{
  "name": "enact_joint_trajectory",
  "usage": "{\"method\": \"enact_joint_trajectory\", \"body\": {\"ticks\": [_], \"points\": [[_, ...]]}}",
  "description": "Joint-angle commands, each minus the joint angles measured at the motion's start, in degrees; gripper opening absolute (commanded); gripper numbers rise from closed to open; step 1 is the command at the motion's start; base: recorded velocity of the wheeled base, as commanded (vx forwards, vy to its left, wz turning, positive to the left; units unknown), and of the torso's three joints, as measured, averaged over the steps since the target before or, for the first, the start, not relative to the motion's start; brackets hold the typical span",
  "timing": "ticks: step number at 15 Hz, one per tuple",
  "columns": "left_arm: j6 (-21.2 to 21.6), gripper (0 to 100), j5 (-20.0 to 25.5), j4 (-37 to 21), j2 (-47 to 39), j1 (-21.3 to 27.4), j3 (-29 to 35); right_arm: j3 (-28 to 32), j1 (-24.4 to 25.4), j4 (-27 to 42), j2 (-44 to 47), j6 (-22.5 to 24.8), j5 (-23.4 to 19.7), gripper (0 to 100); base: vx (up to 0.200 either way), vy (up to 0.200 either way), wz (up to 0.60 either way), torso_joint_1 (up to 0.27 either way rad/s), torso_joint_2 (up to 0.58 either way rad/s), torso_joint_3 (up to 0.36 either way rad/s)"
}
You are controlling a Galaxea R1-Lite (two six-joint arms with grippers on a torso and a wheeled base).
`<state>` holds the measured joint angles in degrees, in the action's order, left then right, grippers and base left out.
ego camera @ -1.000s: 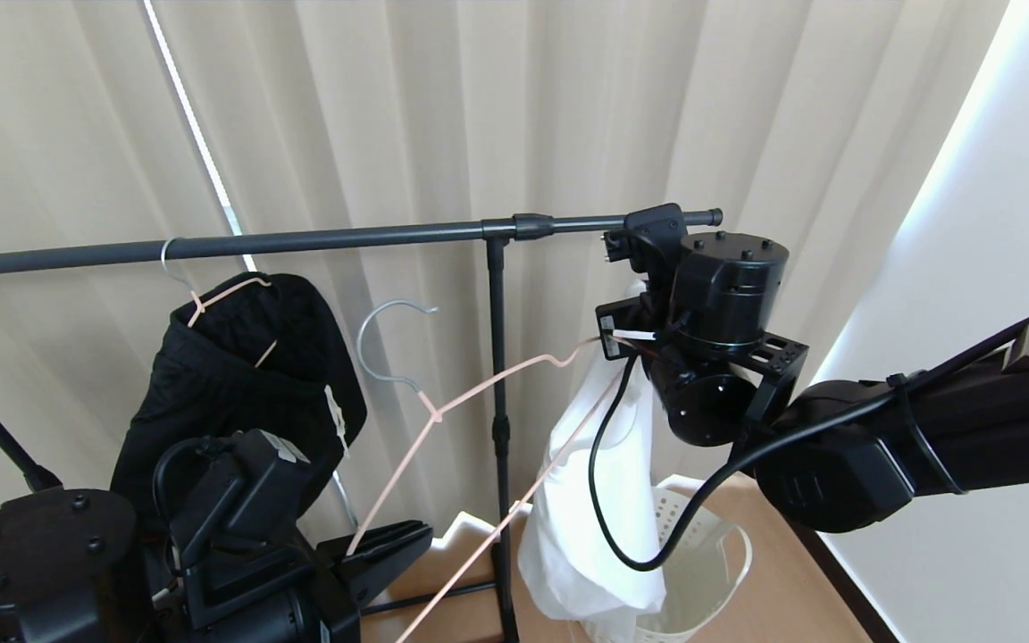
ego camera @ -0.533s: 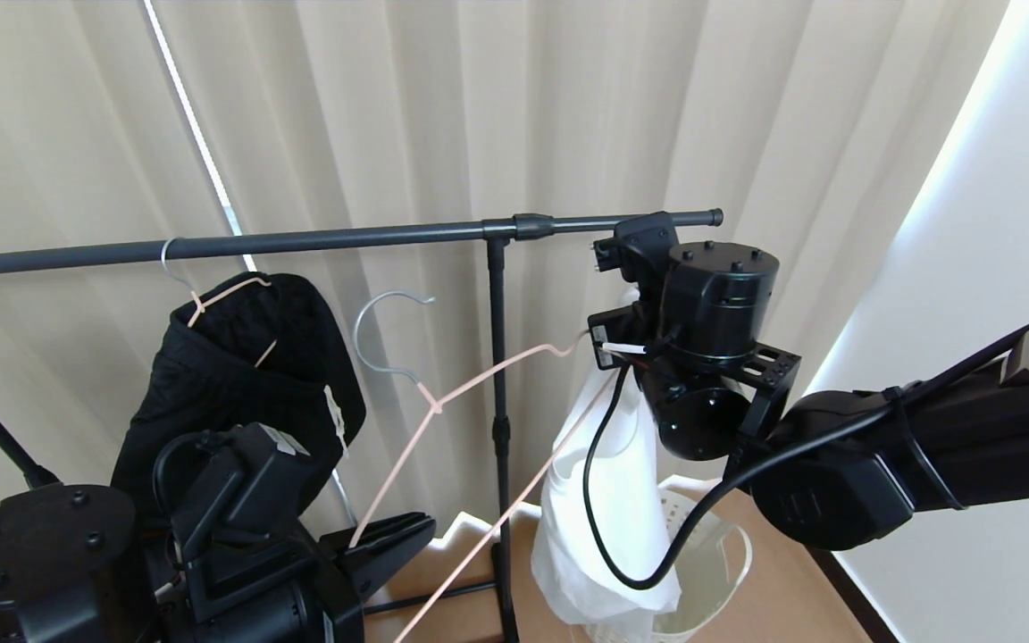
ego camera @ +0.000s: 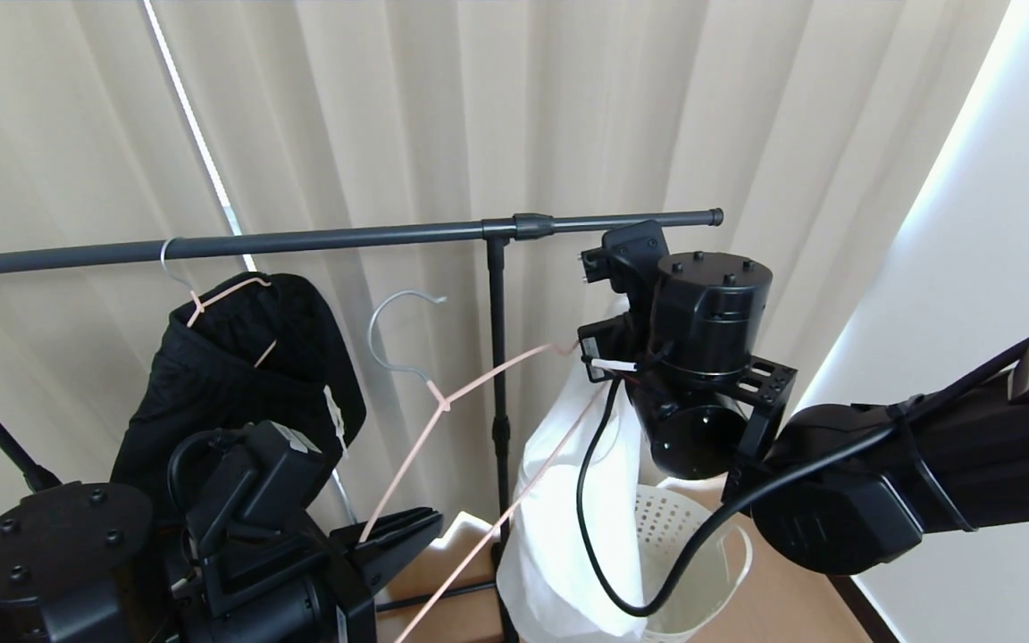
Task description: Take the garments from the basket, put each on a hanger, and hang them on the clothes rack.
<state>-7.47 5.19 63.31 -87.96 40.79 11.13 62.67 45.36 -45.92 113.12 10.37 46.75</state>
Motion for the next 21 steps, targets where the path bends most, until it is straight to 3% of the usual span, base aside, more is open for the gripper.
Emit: {"method": "enact_joint_trajectory", "body": {"ticks": [1, 9, 12, 21], "points": [[0.0, 0, 0.0, 0.1, -0.3, -0.1, 0.2, -1.4, 2.1, -0.1, -1.8, 0.0, 0.0, 0, 0.0, 0.0, 0.0, 0.0, 0.0, 0.0], [0.5, 0, 0.1, 0.1, -1.1, -1.7, 0.3, -5.3, 12.8, -0.2, -5.8, -0.4, 1.0, 0, 0.0, 0.0, 0.0, 0.0, 0.0, 0.0], [1.3, 0, 0.1, 0.2, -1.2, -2.0, 0.3, -5.1, 16.4, -0.1, -5.3, -2.6, 1.1, 0, 0.0, 0.0, 0.0, 0.0, 0.0, 0.0], [1.4, 0, 0.1, 4.3, -2.9, -2.0, -0.8, -5.0, 23.8, -0.2, -5.5, -6.2, 1.1, 0, 0.0, 0.0, 0.0, 0.0, 0.0, 0.0]]}}
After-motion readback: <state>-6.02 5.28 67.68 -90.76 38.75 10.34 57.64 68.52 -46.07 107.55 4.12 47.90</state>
